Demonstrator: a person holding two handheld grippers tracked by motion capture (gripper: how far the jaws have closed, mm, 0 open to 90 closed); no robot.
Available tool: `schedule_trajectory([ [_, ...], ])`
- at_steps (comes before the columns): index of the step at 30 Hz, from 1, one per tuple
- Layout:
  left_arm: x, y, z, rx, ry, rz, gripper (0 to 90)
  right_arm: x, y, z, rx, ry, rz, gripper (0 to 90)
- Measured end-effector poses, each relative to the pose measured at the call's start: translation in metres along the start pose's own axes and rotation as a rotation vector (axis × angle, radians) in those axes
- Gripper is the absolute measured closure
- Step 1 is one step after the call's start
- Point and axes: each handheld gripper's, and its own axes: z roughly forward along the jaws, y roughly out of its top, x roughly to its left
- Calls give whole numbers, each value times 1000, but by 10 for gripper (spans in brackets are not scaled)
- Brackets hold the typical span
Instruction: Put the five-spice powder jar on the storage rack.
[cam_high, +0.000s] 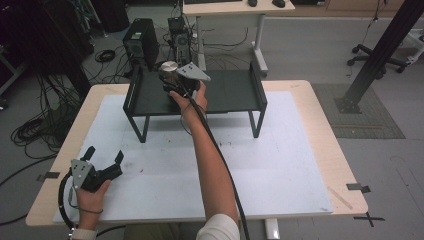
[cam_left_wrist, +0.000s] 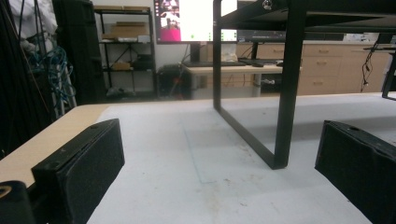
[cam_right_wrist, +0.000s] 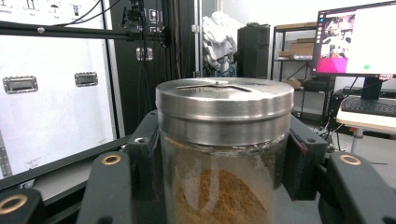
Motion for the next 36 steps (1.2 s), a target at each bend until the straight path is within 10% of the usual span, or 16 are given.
schedule_trajectory([
  [36,0,0,0,0,0,2,15,1,0,0,0,-2,3,356],
])
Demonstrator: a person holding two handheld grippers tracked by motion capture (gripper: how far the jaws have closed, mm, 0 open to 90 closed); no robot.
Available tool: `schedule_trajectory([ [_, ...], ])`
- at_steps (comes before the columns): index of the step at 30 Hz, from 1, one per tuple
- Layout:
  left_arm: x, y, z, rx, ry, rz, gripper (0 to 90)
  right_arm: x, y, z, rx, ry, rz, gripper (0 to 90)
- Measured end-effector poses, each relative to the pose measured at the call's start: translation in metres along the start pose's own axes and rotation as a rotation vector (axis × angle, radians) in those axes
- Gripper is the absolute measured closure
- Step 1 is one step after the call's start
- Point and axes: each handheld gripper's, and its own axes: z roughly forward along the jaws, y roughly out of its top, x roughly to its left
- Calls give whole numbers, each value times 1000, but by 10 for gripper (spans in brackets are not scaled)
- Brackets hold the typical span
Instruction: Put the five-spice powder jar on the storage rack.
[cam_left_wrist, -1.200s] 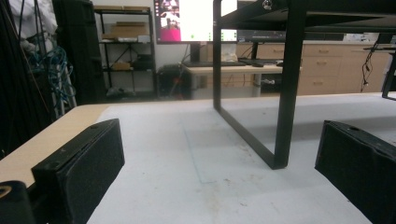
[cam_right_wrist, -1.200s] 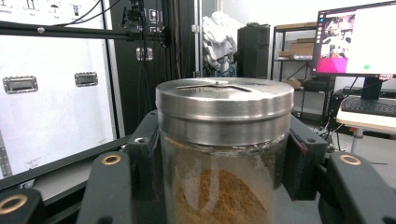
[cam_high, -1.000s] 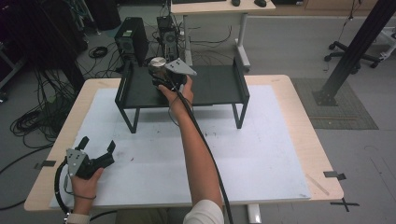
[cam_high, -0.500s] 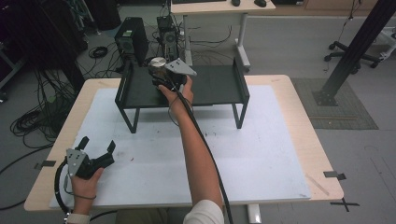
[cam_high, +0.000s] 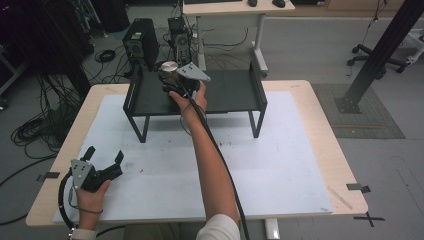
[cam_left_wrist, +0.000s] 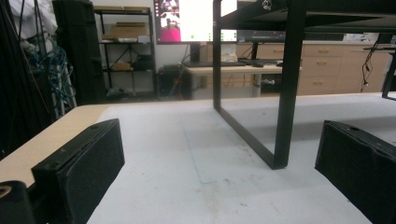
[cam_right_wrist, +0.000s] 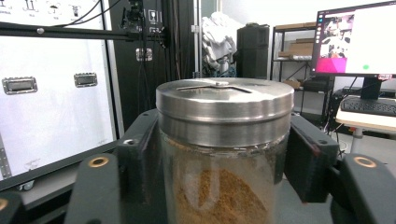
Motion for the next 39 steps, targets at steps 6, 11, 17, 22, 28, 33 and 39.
schedule_trajectory([
  [6,0,0,0,0,0,0,15,0,3,-2,-5,-7,13,260],
  [11,0,0,0,0,0,0,15,0,8,-4,-15,-5,26,182],
  [17,0,0,0,1,0,0,15,1,16,-12,-27,-16,4,99],
  [22,0,0,0,1,0,0,15,1,26,-24,-48,-46,-22,51],
  [28,0,0,0,1,0,-2,16,-1,35,-41,-54,-51,-21,15],
  [33,0,0,0,2,0,-2,16,-3,44,-59,-78,-50,-19,14],
  [39,0,0,0,2,1,-5,16,-7,50,-79,-91,-57,-33,14],
])
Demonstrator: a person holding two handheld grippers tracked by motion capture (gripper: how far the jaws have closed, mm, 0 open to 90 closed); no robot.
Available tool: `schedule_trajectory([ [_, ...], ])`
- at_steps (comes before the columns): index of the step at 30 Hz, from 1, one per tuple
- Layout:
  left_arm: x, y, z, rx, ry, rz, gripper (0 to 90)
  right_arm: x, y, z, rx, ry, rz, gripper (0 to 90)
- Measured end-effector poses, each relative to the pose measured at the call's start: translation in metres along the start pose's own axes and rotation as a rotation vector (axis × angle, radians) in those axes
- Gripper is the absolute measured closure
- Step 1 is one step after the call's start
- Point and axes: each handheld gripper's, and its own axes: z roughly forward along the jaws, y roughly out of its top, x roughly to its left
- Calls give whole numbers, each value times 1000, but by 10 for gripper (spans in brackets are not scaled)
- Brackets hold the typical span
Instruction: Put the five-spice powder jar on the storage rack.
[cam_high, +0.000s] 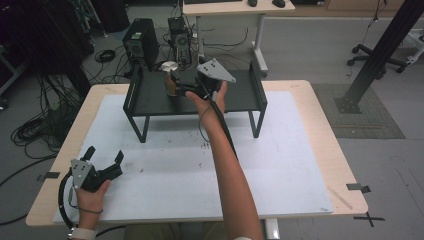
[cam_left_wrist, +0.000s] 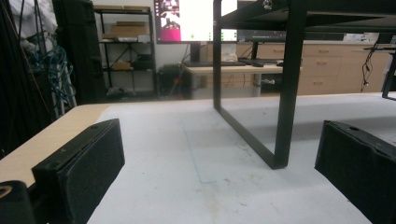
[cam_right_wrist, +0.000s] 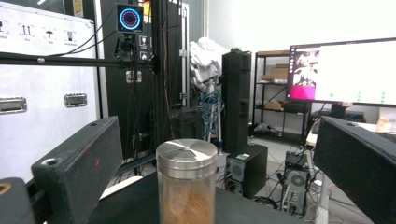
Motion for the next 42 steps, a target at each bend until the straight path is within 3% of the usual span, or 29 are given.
schedule_trajectory([
  [17,0,0,0,-1,-1,0,16,-11,12,-55,5,-31,-28,20],
  [26,0,0,0,1,-1,-2,16,-13,13,-92,-3,-65,-52,26],
  [34,0,0,0,2,1,-1,16,-18,5,-126,-17,-108,-66,26],
  [42,0,0,0,5,2,-3,16,-21,-17,-157,-31,-139,-47,26],
])
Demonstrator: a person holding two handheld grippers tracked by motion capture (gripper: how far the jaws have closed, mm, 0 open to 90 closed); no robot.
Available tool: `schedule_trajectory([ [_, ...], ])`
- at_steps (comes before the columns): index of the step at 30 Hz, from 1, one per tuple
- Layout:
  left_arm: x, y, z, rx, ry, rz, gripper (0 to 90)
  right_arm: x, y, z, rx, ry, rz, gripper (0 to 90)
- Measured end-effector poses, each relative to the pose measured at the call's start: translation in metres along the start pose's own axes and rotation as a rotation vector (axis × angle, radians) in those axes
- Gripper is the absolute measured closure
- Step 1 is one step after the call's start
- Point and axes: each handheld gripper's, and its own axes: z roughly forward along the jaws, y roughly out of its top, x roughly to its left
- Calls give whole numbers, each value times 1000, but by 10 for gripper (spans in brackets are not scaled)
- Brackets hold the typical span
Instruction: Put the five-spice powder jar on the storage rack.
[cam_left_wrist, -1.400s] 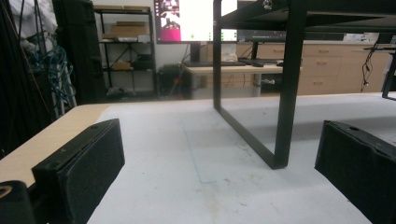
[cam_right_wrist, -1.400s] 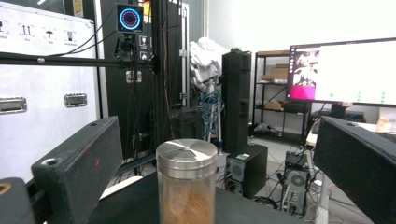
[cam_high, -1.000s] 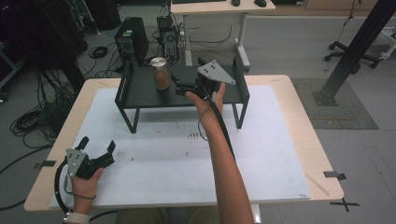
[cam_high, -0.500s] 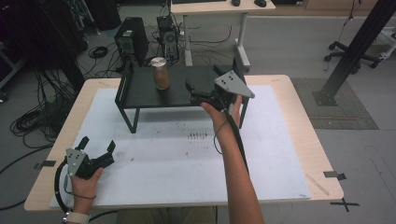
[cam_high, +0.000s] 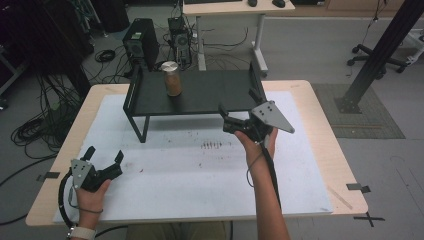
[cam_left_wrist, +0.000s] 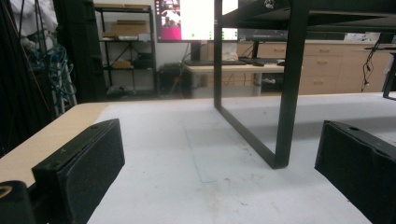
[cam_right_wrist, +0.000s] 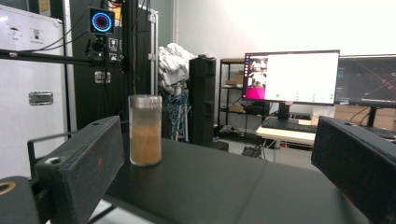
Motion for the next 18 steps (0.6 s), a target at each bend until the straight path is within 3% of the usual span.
schedule_trajectory([
  [9,0,0,0,1,1,0,17,-6,-25,-29,-19,-47,-6,26],
  [18,0,0,0,1,2,-2,18,-16,-52,-55,4,-135,-42,26],
])
